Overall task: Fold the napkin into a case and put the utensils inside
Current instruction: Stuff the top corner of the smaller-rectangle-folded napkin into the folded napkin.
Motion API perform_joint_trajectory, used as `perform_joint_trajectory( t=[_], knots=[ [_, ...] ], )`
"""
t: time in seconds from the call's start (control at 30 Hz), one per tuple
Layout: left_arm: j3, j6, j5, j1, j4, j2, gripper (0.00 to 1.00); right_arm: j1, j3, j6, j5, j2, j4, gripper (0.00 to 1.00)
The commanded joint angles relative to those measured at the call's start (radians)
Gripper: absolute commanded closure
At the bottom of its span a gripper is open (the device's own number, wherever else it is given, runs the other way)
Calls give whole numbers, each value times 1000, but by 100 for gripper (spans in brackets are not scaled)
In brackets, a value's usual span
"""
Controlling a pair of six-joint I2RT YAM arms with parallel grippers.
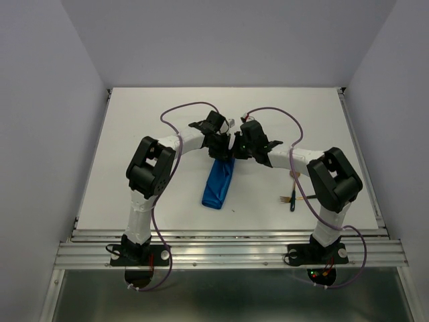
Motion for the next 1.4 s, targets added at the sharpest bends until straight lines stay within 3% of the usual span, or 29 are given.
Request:
perform_joint_trajectory(
  t=[0.0,0.37,0.5,0.57,0.7,0.93,1.13,1.2,1.27,1.3,1.37],
  knots=[
    [9,-21,15,-11,44,2,100,4,-8,19,-61,16,52,99],
    [18,-18,32,-15,42,-7,98,4,-8,20,-26,20,18,99],
    [-1,-3,22,-15,30,-53,78,4,-4,25,-3,16,14,99],
    [-11,2,15,-15,21,-82,77,4,4,23,2,17,9,99],
    [-22,16,22,-15,19,-113,64,4,11,23,0,20,5,99],
    [-44,23,44,-15,30,-139,63,4,16,20,2,19,-2,99],
    [-54,34,36,-15,15,-172,53,4,16,20,3,14,-3,99],
    [-60,40,18,-11,4,-182,55,4,18,20,2,14,-3,99],
    [-89,36,7,-3,11,-195,68,4,16,20,2,11,-3,99],
    [-99,33,6,8,16,-211,84,4,16,20,2,10,-3,99],
    [-120,33,10,17,24,-226,93,4,16,19,2,6,-5,99]
  ],
)
